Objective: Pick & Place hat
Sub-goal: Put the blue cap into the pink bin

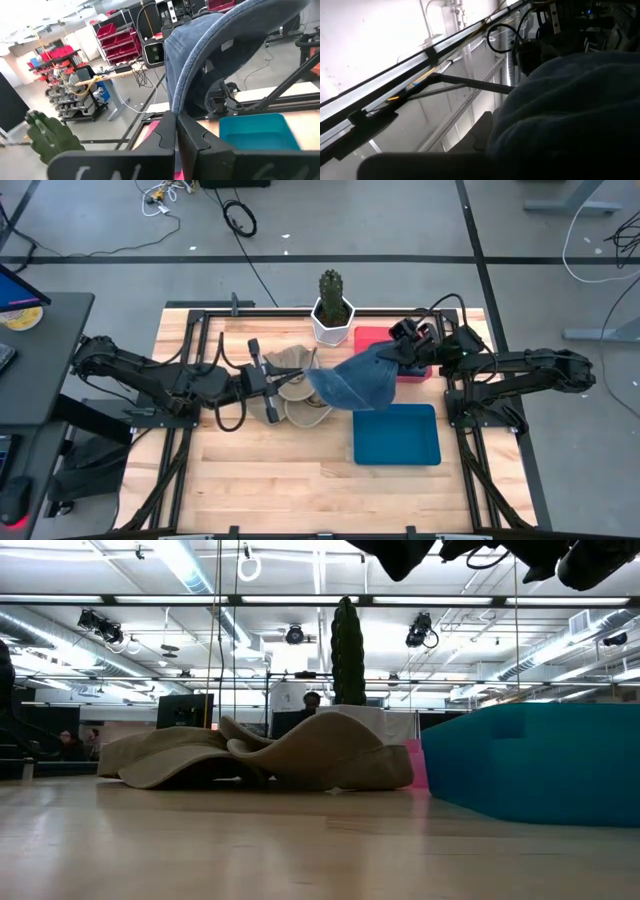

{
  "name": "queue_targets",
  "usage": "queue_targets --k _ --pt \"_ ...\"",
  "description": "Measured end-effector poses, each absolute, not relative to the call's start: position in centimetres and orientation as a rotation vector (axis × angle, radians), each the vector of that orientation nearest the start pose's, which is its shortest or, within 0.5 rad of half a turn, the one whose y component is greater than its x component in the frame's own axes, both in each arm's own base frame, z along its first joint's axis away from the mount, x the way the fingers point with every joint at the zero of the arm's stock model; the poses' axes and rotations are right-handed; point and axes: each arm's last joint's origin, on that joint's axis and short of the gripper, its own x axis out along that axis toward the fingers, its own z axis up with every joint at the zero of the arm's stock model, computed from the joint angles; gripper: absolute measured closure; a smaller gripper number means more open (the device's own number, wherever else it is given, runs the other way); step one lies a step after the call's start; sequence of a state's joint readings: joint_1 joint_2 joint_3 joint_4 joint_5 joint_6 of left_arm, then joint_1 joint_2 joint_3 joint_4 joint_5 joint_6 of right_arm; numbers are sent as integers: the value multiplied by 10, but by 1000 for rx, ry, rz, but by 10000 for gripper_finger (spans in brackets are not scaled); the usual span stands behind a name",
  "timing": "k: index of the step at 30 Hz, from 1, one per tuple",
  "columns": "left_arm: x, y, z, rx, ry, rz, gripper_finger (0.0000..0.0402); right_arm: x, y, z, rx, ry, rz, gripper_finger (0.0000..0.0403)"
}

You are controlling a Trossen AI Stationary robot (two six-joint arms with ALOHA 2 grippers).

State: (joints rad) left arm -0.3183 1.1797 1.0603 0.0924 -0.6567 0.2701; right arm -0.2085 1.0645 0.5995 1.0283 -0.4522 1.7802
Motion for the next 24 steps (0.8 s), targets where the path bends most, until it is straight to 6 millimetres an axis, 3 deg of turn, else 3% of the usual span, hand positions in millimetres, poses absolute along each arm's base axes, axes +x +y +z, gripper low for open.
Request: queue_targets --k 6,18,24 --pt "253 -64 373 173 72 344 365 215 -33 328 1511 -185 614 396" --pt "251 -63 366 27 115 382 213 210 -44 330 1465 -214 583 401" --pt "250 -63 361 -55 141 391 178 199 -59 330 1405 -177 502 401"
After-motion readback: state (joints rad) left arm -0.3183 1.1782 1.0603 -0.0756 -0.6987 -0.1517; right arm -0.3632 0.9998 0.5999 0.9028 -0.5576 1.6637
